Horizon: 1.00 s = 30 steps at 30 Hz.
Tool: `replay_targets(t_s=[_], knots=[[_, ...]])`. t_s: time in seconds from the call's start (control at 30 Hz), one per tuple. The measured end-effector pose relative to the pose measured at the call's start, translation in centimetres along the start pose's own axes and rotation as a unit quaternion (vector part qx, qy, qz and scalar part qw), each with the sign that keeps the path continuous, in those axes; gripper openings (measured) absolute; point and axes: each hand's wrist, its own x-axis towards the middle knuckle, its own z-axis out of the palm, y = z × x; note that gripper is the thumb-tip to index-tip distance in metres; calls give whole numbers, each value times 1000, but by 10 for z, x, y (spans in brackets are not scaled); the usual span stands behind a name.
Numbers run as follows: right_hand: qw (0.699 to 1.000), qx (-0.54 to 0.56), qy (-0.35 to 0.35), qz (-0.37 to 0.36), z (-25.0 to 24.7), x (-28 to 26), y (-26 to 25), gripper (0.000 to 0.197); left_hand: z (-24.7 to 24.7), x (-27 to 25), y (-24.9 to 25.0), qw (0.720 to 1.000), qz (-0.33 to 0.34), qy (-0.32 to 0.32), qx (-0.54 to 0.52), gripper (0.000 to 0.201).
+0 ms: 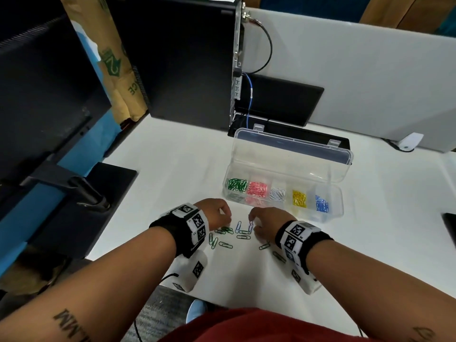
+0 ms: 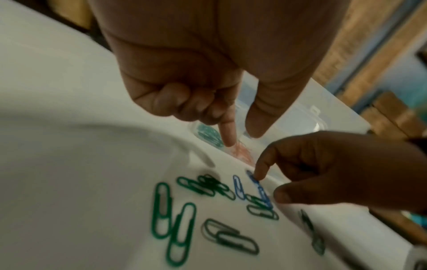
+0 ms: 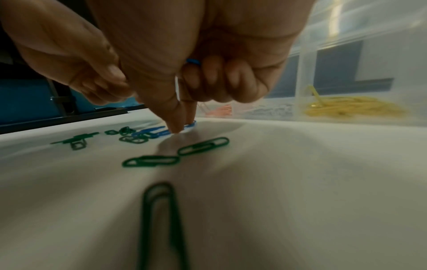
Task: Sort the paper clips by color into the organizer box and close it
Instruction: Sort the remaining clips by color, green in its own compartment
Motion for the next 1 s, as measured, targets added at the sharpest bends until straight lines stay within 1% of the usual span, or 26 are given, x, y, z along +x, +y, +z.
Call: replay_targets(t_s=[0.07,0.1,0.13,0.2,0.3,0.47,0.63,0.73,0.8,0.87,0.93,1.0], knots=[[1000,8,11,1,3,-4,5,26,7,2,6,998,21,-4,58,14],[1000,11,15,-3,4,-7,7,26,10,2,9,996,30,-5,82,12],[1000,13,19,-7,4,-9,9,27,13,4,12,994,38,-4,101,12],[1000,2,26,-16,3,-11,10,31,19,7,16,990,47,4,130,18],[998,-42,15,-35,1,-11,11,36,26,12,21,987,43,7,153,22],[994,-97,4,-55,4,-7,10,22,29,19,27,986,27,-7,167,19],[995,-95,-5,-42,9,-5,10,19,31,21,29,986,28,-32,161,15],[999,-35,-4,-25,11,-6,15,15,31,22,27,989,24,-44,141,16],[998,55,10,-15,10,-8,21,3,29,20,28,990,24,-54,129,15],[989,146,33,-15,7,-12,26,18,26,19,28,992,23,-62,110,6],[978,205,42,-12,1,-17,29,25,22,18,30,993,28,-70,87,17],[966,255,40,-4,-6,-22,31,25,17,17,35,994,35,-78,63,22]])
